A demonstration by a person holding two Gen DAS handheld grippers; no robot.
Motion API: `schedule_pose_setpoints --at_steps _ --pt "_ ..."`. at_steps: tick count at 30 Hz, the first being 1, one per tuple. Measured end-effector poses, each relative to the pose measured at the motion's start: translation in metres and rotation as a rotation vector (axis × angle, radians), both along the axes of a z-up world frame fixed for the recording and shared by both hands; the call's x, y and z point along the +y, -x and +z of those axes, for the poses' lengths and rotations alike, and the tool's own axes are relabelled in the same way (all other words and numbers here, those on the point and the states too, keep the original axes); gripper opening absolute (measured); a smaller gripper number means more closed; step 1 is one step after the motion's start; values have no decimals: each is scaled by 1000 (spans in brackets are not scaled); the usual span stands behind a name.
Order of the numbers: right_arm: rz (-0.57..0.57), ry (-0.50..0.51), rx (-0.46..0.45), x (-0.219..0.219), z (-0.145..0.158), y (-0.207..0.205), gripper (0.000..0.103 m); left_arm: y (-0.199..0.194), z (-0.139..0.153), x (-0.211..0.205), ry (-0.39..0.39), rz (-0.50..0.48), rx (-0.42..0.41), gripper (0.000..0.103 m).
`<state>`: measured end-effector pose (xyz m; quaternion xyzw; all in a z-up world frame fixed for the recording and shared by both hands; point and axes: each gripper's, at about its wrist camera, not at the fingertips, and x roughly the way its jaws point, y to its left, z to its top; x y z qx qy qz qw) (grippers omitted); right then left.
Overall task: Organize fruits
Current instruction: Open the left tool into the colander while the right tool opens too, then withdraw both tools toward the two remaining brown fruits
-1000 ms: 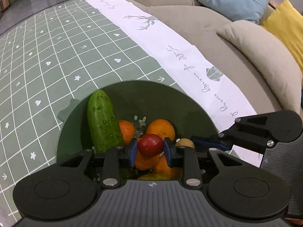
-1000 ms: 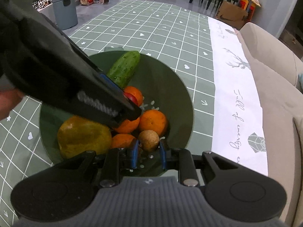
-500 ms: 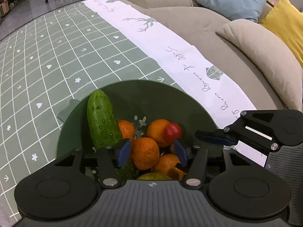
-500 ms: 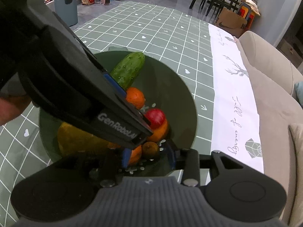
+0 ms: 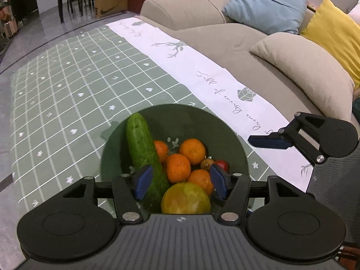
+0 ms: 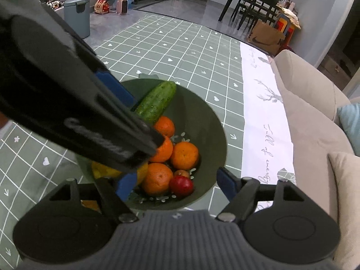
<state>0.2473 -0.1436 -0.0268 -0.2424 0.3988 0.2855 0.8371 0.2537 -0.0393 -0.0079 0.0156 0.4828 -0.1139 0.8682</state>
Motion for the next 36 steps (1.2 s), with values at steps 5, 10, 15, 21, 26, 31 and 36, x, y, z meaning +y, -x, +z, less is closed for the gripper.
schedule_pose_setpoints --at_steps 5,10,15,21,26,31,36 --pt "-15 -24 -11 1 10 17 81 24 14 5 21 21 -15 69" --pt "-38 -56 -26 0 20 43 83 51 23 7 43 29 -38 70" --pt "-90 -103 -48 -7 26 68 86 82 17 9 66 47 -36 70" --pt "-178 -141 -71 -17 16 102 88 113 7 18 99 78 -36 70" --pt "-272 -152 -70 -30 3 128 88 133 0 25 112 96 -53 70" --pt "-376 -202 -45 -44 -11 149 88 149 -18 25 111 112 -52 70" --pt "-399 -214 -41 -51 -24 161 88 160 -40 24 94 114 -26 70"
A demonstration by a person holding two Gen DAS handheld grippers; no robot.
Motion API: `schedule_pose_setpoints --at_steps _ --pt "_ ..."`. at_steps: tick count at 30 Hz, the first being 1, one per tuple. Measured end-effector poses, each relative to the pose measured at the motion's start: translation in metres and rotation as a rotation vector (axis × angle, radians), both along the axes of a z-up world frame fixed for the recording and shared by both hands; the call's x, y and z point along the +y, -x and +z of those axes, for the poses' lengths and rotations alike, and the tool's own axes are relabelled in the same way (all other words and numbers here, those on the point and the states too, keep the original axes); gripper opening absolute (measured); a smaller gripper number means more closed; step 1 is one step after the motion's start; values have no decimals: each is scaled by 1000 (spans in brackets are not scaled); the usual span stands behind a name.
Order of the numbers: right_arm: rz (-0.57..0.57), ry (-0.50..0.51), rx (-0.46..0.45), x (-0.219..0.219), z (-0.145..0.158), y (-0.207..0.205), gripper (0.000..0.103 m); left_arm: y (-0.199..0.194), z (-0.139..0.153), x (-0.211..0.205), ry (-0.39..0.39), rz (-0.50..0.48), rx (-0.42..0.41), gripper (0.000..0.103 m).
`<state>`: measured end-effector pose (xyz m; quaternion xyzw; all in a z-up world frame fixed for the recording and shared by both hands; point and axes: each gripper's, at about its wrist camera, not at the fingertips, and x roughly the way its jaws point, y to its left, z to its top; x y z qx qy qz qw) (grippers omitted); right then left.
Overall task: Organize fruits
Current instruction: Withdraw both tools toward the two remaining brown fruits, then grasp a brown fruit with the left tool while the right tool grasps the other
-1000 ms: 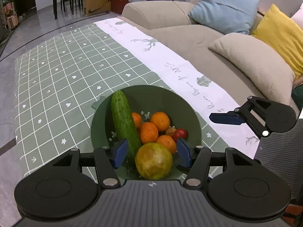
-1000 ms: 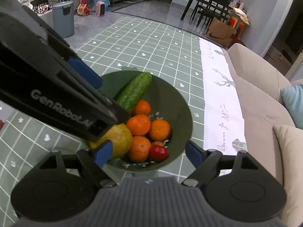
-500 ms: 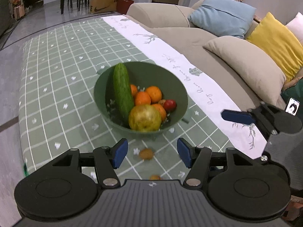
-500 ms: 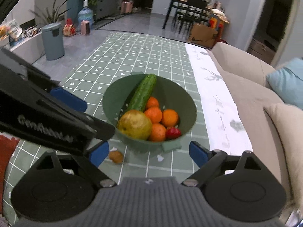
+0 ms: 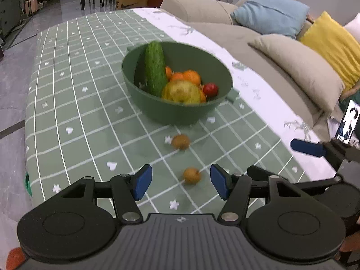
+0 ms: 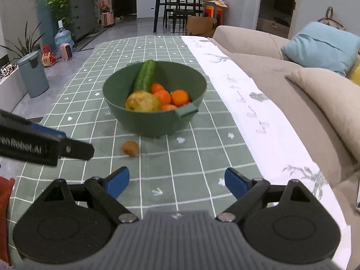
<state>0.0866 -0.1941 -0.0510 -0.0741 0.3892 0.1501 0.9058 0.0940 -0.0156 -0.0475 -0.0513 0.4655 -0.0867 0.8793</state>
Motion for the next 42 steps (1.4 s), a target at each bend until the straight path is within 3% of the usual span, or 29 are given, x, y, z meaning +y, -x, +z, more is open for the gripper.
schedule_pose_setpoints --at_steps 6,15,21,39,42 --pt "35 -3 10 3 -12 3 85 3 -17 3 28 19 34 67" --pt "81 22 67 8 -33 -7 48 -6 -35 -8 31 10 67 61" --pt "86 26 78 8 -40 -12 48 -15 -45 -16 19 1 78 57" --pt "87 -10 89 7 -48 -23 48 -31 -58 -23 45 -9 107 27" --pt "96 -11 85 9 -48 -24 48 -31 -56 -21 44 -4 106 27"
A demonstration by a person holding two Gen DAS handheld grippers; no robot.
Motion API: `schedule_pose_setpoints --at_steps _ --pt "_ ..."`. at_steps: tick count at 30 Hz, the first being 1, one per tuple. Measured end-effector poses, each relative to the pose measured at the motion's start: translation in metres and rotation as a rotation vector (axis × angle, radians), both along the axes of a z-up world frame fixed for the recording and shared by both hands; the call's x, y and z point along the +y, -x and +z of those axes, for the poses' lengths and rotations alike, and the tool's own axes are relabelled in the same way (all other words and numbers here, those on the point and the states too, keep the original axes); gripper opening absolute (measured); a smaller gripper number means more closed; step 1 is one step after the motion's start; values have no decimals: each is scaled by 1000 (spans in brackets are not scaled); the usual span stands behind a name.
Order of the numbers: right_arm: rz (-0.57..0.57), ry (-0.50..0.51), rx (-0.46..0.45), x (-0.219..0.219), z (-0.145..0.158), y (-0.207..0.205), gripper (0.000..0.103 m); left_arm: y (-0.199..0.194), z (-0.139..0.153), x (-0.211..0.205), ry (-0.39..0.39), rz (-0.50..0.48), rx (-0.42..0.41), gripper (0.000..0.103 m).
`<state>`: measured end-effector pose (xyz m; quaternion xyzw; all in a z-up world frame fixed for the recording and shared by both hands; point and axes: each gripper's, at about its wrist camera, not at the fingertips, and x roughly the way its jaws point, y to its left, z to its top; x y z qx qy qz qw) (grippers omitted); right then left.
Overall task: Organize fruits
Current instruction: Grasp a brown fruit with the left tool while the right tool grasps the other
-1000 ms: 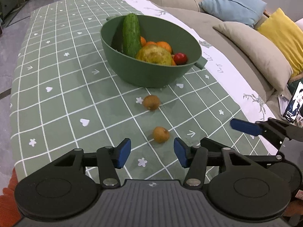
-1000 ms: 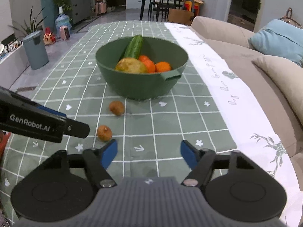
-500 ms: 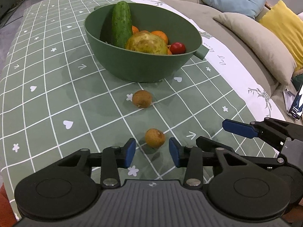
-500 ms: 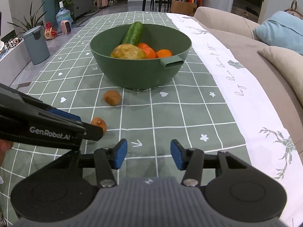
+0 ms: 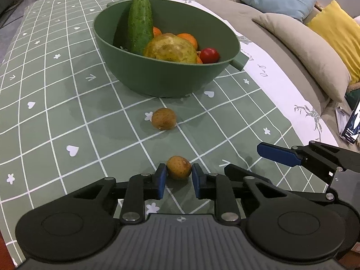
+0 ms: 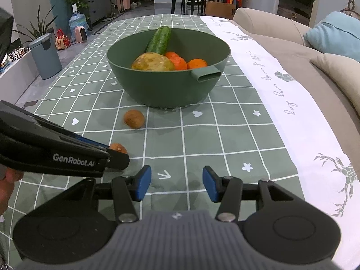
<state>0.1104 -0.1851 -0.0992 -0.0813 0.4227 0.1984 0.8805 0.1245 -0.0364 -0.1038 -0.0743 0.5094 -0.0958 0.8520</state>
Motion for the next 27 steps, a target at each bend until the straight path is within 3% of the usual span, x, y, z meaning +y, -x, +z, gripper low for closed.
schedule_pose_setpoints --at_steps 8,17,27 --pt "54 -40 -18 19 5 -11 45 -4 13 28 7 73 -18 27" --pt "131 -40 -28 58 -1 -40 31 -12 27 61 35 146 -49 27" --pt "144 -30 6 75 -12 -57 30 -16 22 74 52 165 -37 27"
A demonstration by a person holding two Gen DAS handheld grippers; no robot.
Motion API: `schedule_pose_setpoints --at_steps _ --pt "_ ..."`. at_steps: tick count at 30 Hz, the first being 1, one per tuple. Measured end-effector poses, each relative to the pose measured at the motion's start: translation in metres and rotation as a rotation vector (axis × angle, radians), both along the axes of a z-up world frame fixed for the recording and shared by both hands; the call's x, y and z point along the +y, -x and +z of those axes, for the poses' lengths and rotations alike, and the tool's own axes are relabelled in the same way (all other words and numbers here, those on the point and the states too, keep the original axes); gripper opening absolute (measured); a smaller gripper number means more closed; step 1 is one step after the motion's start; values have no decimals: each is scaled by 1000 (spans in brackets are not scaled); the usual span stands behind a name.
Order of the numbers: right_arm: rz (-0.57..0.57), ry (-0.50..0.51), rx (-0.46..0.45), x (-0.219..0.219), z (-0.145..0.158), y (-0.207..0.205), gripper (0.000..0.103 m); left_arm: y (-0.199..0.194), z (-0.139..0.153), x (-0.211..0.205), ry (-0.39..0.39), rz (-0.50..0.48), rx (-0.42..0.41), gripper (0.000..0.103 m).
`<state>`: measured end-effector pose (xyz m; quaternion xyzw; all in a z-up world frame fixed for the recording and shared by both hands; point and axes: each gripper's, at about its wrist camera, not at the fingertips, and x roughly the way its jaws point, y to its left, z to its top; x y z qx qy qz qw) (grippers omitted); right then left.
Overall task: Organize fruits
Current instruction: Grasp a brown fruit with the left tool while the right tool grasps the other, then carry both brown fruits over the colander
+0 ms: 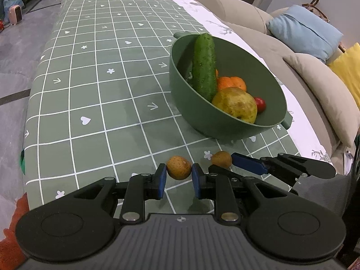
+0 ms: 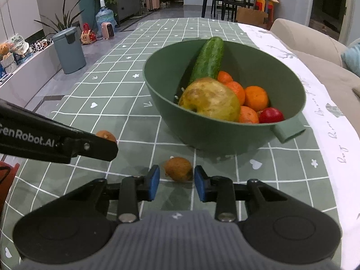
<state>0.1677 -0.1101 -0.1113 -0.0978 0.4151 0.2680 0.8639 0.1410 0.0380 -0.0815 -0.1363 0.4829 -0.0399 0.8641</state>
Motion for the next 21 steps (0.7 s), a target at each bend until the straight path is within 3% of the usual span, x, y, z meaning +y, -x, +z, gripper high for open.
schedule_pose_setpoints --at_steps 3,11,21 --pt "-7 6 2 1 -1 -2 24 0 0 1 2 -3 1 27" --pt "-9 13 -1 -3 6 9 23 5 12 -2 5 -12 -26 27" --pt "-30 9 -66 -29 50 36 23 9 46 -16 -5 -63 -90 27"
